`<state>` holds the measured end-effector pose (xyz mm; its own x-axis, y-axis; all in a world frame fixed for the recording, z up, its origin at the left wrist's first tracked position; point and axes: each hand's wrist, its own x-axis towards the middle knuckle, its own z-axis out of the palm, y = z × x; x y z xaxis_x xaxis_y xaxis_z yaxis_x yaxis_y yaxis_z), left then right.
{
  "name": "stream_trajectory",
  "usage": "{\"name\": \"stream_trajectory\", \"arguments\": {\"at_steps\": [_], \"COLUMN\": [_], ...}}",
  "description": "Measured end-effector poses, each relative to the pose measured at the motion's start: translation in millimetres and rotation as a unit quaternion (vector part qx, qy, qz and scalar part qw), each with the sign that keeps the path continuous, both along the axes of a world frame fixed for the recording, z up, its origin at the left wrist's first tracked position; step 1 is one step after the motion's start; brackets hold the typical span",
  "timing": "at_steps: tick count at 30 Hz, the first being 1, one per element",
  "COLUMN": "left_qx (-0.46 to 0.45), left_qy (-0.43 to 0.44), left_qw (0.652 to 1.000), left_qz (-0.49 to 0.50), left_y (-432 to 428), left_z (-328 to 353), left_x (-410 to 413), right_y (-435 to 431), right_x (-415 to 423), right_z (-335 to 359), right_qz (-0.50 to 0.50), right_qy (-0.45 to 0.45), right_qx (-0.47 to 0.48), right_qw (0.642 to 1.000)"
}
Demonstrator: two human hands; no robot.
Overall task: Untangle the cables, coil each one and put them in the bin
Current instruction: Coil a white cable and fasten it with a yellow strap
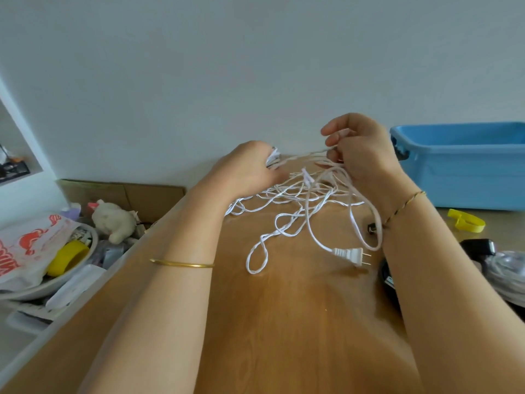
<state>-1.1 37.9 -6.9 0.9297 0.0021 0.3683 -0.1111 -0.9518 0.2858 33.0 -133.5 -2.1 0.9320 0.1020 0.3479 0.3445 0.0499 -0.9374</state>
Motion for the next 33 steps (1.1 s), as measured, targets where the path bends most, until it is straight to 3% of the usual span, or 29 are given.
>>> {"name": "stream_trajectory", "arguments": {"at_steps": [2,3,4,6,8,11,14,16,18,22,24,26,27,28,30,31,33], "left_qx": [-0.041,-0.103,-0.183,-0.358,-0.522,-0.717,-0.831,-0.877,-0.908,-0.924,-0.912,-0.885,-0.857,-0.81,-0.632,-0.526,-0.351], "left_qy": [0.032,0.059,0.093,0.16,0.196,0.226,0.219,0.175,0.099,-0.069,-0.132,-0.172,-0.184,-0.196,-0.231,-0.239,-0.212], "left_qw": [0.998,0.991,0.975,0.908,0.805,0.613,0.431,0.35,0.321,0.295,0.313,0.387,0.448,0.533,0.734,0.813,0.91], "left_qz": [-0.026,-0.056,-0.087,-0.146,-0.202,-0.242,-0.275,-0.277,-0.252,-0.234,-0.229,-0.194,-0.173,-0.147,-0.089,-0.073,-0.06], "left_y": [-4.3,-6.5,-8.3,-9.7,-7.4,-0.1,8.9,11.6,10.2,14.2,17.6,16.6,14.0,9.7,1.7,-0.9,-3.4], "left_z": [4.1,6.1,8.3,12.7,15.1,12.7,9.0,9.3,10.6,9.6,9.8,8.7,5.7,1.5,-10.0,-14.5,-17.4], "left_x": [-5.8,-10.2,-14.8,-22.2,-23.4,-16.5,-8.5,-4.6,-1.3,3.8,4.2,6.0,8.0,9.5,11.3,11.1,10.7], "right_y": [0.4,0.5,0.2,-1.0,-0.1,3.2,7.5,9.3,11.1,14.7,15.4,17.0,17.8,18.8,18.4,17.1,12.6], "right_x": [-0.4,-1.4,-2.3,-2.0,1.9,9.5,10.5,10.4,8.7,-1.4,-7.8,-15.2,-19.0,-22.0,-25.5,-24.8,-19.7], "right_z": [-3.2,-4.6,-5.4,-7.8,-11.3,-17.5,-20.1,-21.7,-21.9,-16.0,-9.8,-2.9,-0.1,2.5,6.9,7.8,7.8], "right_qz": [-0.004,0.002,0.006,0.01,0.017,0.032,0.071,0.092,0.124,0.205,0.237,0.264,0.276,0.279,0.253,0.228,0.167], "right_qy": [0.009,0.024,0.036,0.048,0.041,-0.036,-0.121,-0.124,-0.113,-0.103,-0.101,-0.099,-0.098,-0.1,-0.109,-0.113,-0.111], "right_qx": [0.052,0.067,0.069,0.044,-0.002,-0.127,-0.281,-0.361,-0.427,-0.55,-0.566,-0.561,-0.551,-0.542,-0.525,-0.505,-0.449], "right_qw": [0.999,0.997,0.997,0.998,0.999,0.991,0.949,0.92,0.889,0.803,0.783,0.778,0.782,0.786,0.806,0.825,0.871]}}
